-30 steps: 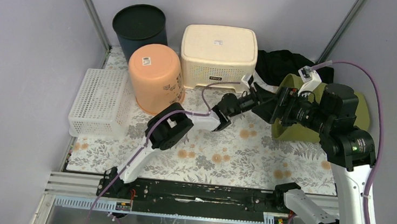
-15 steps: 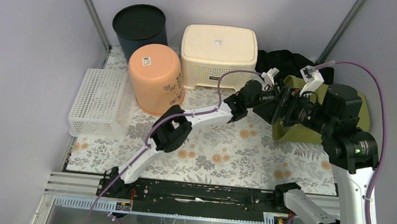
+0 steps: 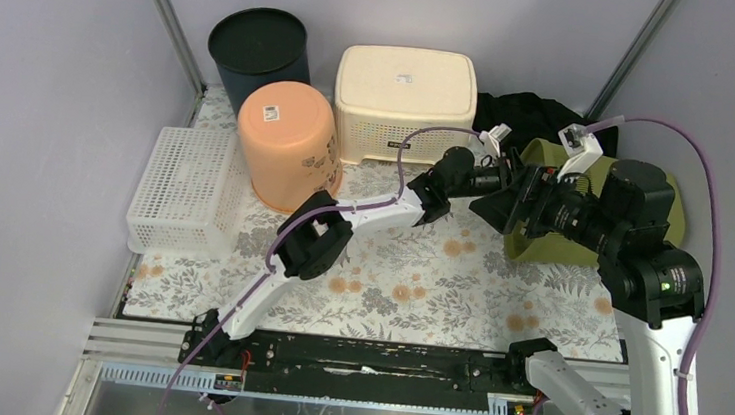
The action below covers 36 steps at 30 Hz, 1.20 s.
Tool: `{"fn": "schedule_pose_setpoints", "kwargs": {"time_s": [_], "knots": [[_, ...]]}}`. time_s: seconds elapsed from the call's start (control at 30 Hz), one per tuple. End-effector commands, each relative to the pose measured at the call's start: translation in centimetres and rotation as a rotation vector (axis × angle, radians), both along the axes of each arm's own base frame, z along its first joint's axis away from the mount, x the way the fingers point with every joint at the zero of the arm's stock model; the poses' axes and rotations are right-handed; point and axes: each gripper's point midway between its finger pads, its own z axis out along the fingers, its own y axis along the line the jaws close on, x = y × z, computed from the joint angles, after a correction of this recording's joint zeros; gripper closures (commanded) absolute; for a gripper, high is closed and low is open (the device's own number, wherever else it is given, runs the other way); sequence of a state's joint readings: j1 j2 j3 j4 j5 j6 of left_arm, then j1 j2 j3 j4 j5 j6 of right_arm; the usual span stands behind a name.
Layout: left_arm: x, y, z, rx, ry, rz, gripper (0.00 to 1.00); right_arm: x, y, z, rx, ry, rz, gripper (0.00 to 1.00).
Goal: Turn the large container upside down
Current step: Turn the container upside down at the center of the board.
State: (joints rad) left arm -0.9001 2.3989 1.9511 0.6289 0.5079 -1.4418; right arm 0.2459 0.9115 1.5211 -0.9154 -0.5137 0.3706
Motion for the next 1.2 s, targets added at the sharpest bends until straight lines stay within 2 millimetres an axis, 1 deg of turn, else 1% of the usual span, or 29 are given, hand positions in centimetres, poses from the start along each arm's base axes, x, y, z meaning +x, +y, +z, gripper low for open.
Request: {"fn": "schedule_pose_setpoints", "kwargs": {"time_s": [0.0, 0.07, 0.13, 0.33, 0.63, 0.77, 0.93, 1.0, 1.03, 1.1, 1.13, 1.17], "knots": [[-0.1, 0.8, -1.1, 0.025, -0.005, -0.03, 0.41, -0.2, -0.1, 0.8, 0.004, -0.04, 0.004, 0.21], [0.2, 0.8, -1.4, 0.048, -0.007, -0.023, 0.4, -0.1, 0.0, 0.7, 0.005, -0.038, 0.004, 0.21], [0.4, 0.6, -1.4, 0.06, -0.012, -0.026, 0.4, 0.0, 0.0, 0.6, 0.005, -0.036, 0.004, 0.21], [1.0, 1.1, -1.6, 0.076, -0.017, -0.018, 0.39, 0.1, 0.1, 0.2, 0.008, -0.027, 0.007, 0.21], [2.0, -1.6, -0.4, 0.098, -0.065, -0.01, 0.38, 0.5, 0.3, 0.0, 0.013, -0.019, 0.008, 0.21], [2.4, -2.5, -1.3, 0.119, -0.067, 0.012, 0.36, 0.6, 0.3, -0.1, 0.015, -0.015, 0.009, 0.21], [3.0, -3.2, -3.3, 0.157, -0.061, 0.053, 0.38, 0.7, 0.4, -0.4, 0.016, -0.009, 0.011, 0.21], [3.3, -3.4, -3.9, 0.167, -0.059, 0.069, 0.43, 0.7, 0.4, -0.5, 0.014, -0.008, 0.008, 0.21], [3.3, -3.6, -4.1, 0.168, -0.058, 0.074, 0.48, 0.7, 0.4, -0.5, 0.013, -0.01, 0.009, 0.21], [3.4, -3.7, -4.1, 0.163, -0.061, 0.085, 0.64, 0.7, 0.3, -0.6, 0.012, -0.008, 0.008, 0.21], [3.4, -3.8, -4.1, 0.167, -0.059, 0.089, 0.74, 0.7, 0.3, -0.6, 0.011, -0.007, 0.008, 0.21], [3.5, -3.7, -4.2, 0.177, -0.058, 0.095, 0.81, 0.7, 0.3, -0.6, 0.011, -0.007, 0.008, 0.21]]}}
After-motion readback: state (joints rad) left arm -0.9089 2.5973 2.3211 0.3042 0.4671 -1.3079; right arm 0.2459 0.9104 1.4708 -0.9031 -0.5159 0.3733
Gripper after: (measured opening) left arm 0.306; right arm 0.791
